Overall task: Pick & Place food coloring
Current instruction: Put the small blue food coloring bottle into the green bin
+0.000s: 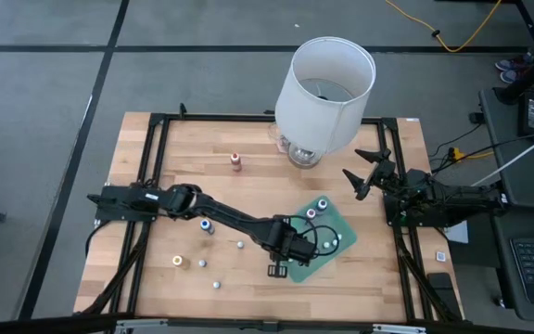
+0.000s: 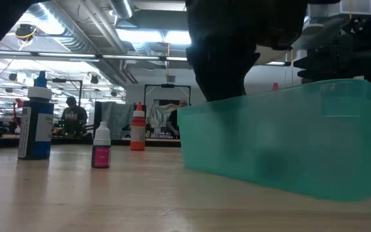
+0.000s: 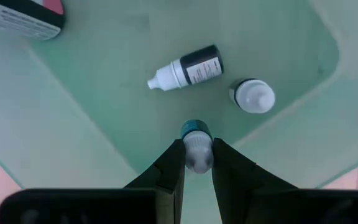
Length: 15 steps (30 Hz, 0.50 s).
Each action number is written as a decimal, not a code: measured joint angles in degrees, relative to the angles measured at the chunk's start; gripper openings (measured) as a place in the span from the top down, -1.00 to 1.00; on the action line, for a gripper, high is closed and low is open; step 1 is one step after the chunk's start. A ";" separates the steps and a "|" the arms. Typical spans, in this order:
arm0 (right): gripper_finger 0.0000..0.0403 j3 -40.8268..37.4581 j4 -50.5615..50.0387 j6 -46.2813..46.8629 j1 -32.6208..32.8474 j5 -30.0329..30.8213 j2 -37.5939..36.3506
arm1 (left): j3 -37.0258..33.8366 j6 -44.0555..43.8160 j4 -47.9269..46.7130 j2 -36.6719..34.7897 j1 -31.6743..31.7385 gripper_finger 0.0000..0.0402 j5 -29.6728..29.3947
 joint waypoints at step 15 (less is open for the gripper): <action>-0.97 0.00 0.00 0.00 0.00 0.00 0.00 | -0.02 1.34 1.30 0.82 -0.23 0.60 1.76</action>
